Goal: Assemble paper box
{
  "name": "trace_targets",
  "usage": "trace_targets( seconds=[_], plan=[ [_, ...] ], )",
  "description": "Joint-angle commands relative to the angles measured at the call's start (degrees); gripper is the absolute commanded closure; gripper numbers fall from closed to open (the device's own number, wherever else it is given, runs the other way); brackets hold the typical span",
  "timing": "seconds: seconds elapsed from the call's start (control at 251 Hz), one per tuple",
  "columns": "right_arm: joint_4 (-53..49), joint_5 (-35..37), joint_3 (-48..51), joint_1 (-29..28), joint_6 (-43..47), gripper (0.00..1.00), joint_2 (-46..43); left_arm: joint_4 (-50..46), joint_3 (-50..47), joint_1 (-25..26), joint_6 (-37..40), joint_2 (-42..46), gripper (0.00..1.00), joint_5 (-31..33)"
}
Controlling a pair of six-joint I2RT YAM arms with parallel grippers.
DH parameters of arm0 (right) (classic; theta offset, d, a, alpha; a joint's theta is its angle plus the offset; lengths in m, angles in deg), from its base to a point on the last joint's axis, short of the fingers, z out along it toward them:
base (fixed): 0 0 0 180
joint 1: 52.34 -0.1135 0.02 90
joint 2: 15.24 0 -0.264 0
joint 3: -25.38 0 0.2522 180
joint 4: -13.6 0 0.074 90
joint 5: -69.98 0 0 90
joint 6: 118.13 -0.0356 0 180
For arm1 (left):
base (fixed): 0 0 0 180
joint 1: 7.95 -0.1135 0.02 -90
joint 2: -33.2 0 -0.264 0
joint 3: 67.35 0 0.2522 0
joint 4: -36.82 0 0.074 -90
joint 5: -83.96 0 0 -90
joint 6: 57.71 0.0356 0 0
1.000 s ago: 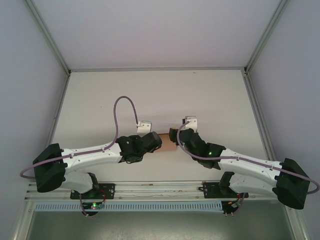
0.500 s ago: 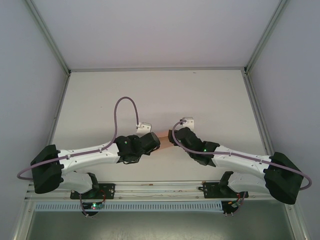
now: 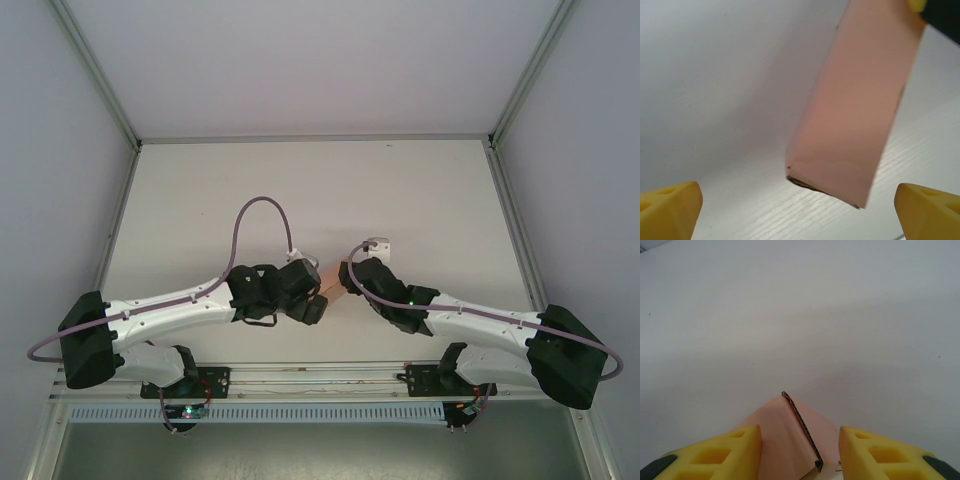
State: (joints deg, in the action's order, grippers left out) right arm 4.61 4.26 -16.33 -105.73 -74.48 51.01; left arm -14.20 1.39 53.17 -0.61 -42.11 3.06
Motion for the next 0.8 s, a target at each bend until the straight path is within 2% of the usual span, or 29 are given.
trace_targets(
  seconds=[0.0,0.307,0.443,0.615,0.674,0.794],
  plan=[
    [-6.1,-1.6,3.4,0.0,-1.2,0.56,1.4,-0.8,2.0,0.6,1.3,0.3,0.0,-2.1],
    [-6.4,-1.3,3.9,0.4,-1.3,0.59,2.2,1.8,-1.7,-5.0,-3.6,0.2,0.02,-2.0],
    [-6.5,-2.0,3.7,0.6,-1.3,0.6,3.3,8.0,-7.2,-8.4,-6.9,-0.4,0.14,-8.0],
    [-6.4,-1.7,4.7,2.1,-2.0,0.64,2.7,14.9,-16.0,-8.6,-10.6,0.6,0.37,-10.7],
    [-5.7,-3.0,5.6,3.6,-1.4,0.65,2.4,16.7,-18.6,-8.7,-11.1,1.7,0.4,-11.0],
    [-2.3,-8.3,7.7,7.9,1.1,0.67,1.6,18.6,-21.2,-9.1,-11.5,3.3,0.4,-11.0]
  ],
)
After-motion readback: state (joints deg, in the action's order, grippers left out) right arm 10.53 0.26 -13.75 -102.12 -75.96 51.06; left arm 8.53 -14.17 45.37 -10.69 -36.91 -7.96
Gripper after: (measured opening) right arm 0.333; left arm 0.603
